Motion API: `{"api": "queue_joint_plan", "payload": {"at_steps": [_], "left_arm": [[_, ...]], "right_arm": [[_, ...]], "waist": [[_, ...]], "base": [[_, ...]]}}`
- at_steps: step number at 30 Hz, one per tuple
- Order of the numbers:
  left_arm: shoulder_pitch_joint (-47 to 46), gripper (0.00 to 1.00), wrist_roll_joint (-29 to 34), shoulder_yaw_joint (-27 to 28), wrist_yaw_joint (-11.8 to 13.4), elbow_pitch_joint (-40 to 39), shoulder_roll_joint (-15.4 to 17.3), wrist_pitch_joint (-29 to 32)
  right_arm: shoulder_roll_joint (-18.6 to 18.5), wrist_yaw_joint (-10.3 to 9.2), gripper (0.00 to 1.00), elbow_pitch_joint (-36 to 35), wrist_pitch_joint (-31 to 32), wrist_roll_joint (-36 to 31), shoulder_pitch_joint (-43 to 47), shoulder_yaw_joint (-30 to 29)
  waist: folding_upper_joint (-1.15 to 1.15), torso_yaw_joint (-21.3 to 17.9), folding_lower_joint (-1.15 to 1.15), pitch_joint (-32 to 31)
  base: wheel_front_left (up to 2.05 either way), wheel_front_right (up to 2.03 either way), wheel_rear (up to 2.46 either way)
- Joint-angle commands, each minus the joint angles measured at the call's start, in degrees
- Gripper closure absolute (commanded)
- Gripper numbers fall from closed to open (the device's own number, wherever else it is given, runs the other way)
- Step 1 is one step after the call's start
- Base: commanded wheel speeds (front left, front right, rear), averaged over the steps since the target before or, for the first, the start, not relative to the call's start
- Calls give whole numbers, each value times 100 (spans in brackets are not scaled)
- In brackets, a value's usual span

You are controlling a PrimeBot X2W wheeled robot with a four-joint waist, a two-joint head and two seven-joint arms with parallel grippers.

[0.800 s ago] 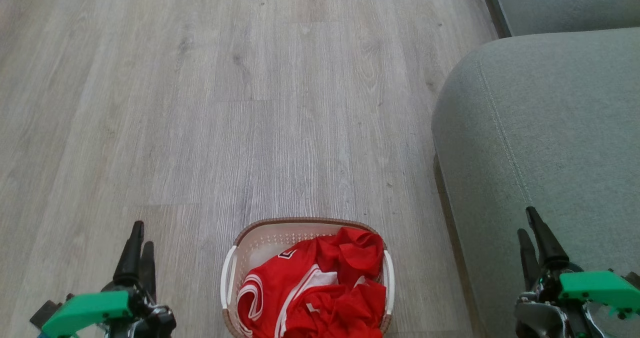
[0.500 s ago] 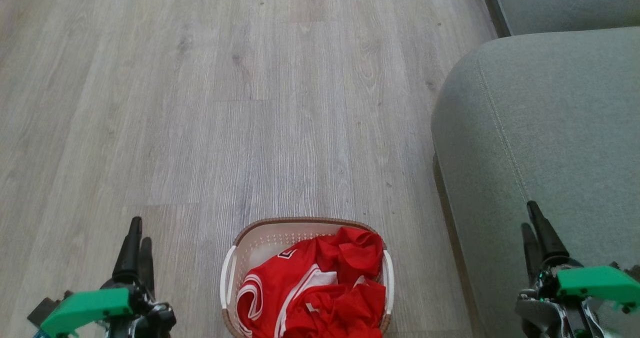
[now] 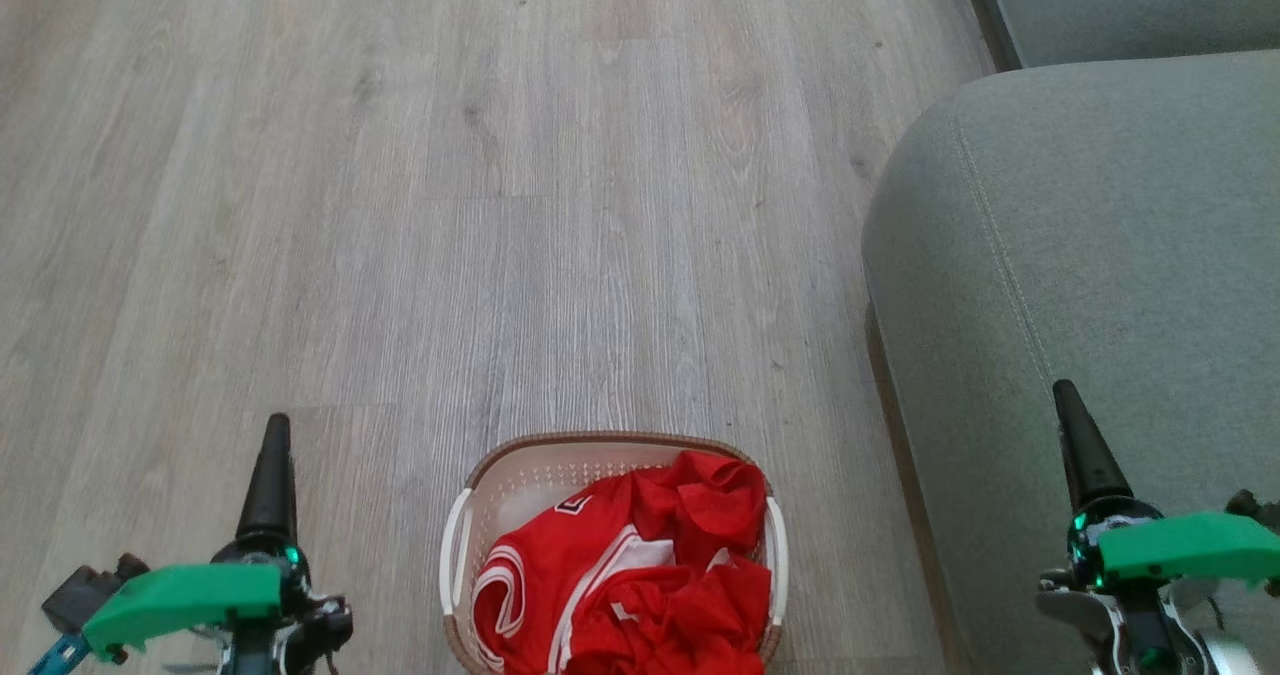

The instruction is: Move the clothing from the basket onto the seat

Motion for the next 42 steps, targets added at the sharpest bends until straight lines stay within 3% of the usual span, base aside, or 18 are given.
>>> {"api": "queue_joint_plan", "payload": {"at_steps": [1, 27, 42], "left_arm": [[-307, 0, 231, 6, 0, -275, 65, -79], [-355, 0, 3024, -594, 499, -704, 81, -515], [-383, 0, 4427, -869, 709, -793, 89, -766]], "right_arm": [[-134, 0, 0, -285, -76, -217, -295, 82], [-512, -1, 0, -476, -517, -2605, -374, 570], [-628, -1, 0, -410, -772, -3576, -412, 743]], "waist": [[0, -1, 0, 6], [0, 1, 0, 79], [0, 0, 0, 79]], "base": [[0, 0, 0], [0, 0, 0], [0, 0, 0]]}}
